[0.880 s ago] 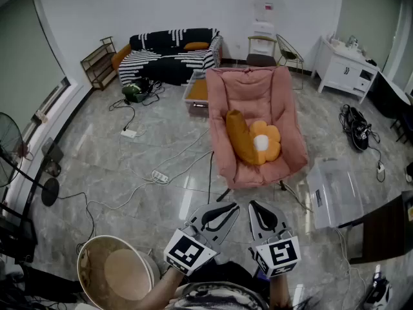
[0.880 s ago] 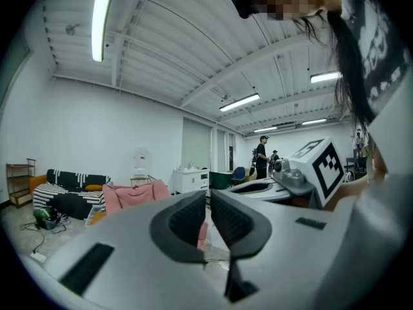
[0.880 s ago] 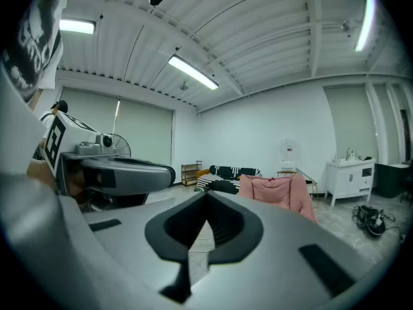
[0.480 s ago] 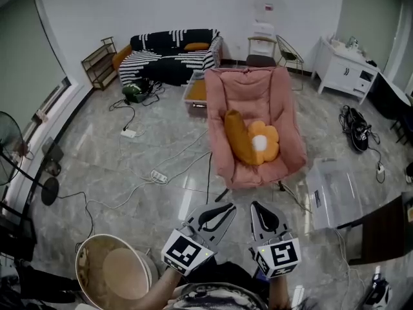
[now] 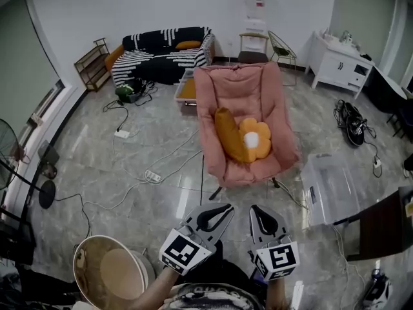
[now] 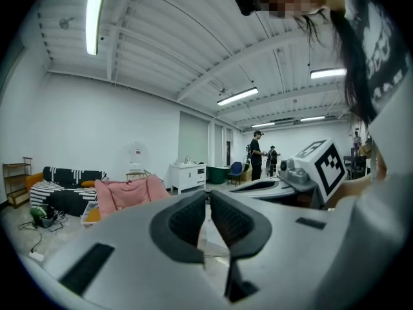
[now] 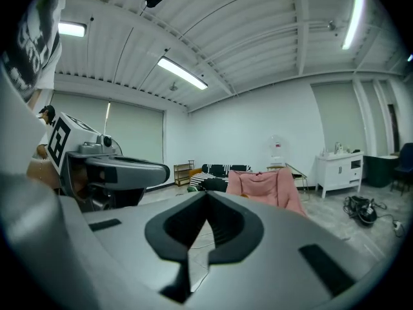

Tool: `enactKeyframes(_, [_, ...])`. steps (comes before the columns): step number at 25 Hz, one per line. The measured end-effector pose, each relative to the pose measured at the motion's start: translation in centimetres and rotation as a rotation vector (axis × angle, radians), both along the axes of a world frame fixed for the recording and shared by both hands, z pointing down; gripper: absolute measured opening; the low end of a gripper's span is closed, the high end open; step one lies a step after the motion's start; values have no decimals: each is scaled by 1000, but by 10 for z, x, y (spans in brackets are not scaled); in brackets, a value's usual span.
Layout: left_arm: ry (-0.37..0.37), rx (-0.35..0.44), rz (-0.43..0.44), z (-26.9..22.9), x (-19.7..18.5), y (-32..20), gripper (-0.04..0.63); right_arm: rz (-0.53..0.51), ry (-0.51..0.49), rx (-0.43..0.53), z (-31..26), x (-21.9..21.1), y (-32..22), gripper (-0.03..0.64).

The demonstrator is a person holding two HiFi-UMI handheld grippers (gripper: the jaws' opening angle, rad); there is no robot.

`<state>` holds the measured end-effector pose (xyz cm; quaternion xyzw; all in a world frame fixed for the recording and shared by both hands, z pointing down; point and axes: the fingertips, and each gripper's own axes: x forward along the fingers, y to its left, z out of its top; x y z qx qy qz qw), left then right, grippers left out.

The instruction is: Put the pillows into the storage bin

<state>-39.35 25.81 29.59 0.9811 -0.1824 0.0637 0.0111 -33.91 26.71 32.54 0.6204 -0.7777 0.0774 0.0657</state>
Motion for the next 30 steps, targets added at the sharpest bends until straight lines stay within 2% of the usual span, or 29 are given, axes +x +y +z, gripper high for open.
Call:
enactKeyframes(8, [-33, -1, 53, 3, 28, -20, 32, 72, -39, 0, 4, 39, -23, -2])
enactKeyframes(15, [-26, -35, 100, 19, 73, -70, 32, 111, -47, -37, 22, 78, -65, -2])
enactKeyframes(25, [-65, -53, 168, 30, 136, -203, 32, 145, -75, -85, 33, 133, -196, -2])
enactKeyframes(30, [-97, -65, 181, 41, 153, -276, 32, 170, -71, -108, 35, 155, -257, -2])
